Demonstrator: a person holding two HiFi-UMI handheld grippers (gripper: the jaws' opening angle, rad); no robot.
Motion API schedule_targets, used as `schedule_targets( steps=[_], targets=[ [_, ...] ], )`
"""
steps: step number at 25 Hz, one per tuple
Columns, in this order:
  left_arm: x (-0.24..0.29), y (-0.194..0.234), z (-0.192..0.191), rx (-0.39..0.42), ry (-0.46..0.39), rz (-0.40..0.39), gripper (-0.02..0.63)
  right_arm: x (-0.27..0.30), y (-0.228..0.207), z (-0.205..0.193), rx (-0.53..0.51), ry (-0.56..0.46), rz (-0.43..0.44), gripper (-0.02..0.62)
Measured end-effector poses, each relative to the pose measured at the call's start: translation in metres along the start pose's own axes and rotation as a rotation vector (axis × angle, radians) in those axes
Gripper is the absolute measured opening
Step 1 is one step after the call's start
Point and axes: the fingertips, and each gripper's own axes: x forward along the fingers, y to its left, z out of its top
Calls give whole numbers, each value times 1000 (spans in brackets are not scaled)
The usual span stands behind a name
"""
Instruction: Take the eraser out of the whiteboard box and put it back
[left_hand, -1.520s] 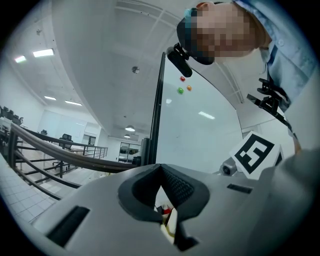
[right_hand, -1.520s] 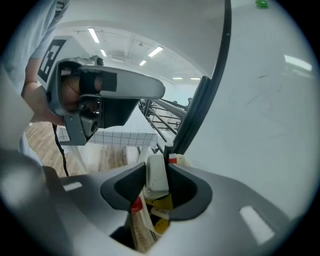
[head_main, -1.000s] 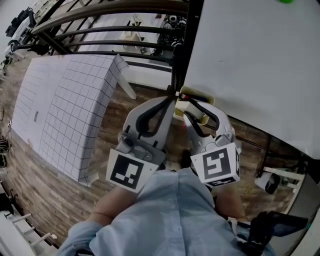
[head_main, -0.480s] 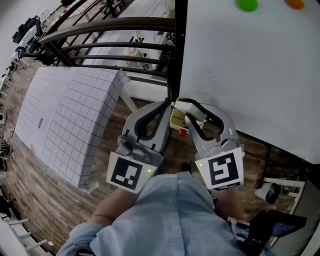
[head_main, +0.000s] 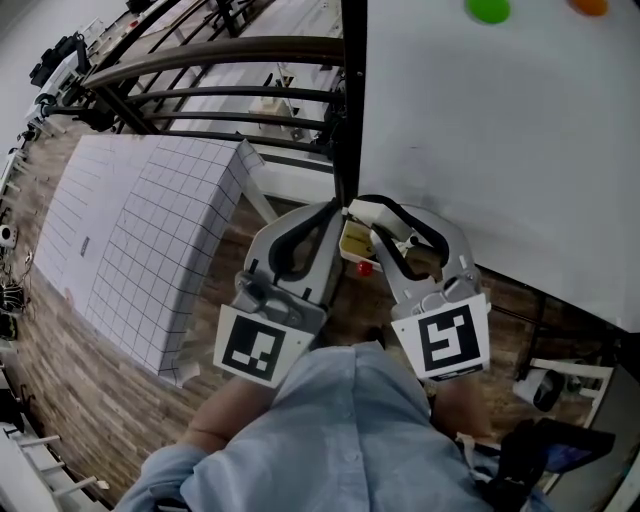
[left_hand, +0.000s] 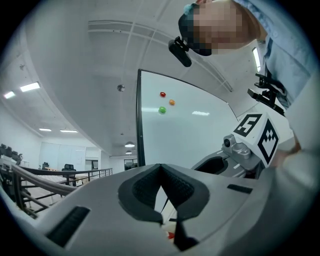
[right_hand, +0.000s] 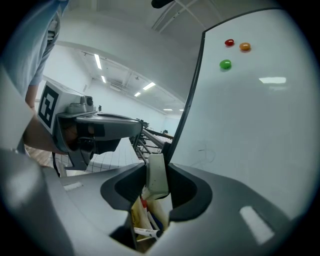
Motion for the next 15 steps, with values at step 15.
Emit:
schedule_targets(
  steps=[15],
  targets=[
    [11,1,-5,-38,2,-14,-2,5,-5,-4,7,8,11,133]
  ],
)
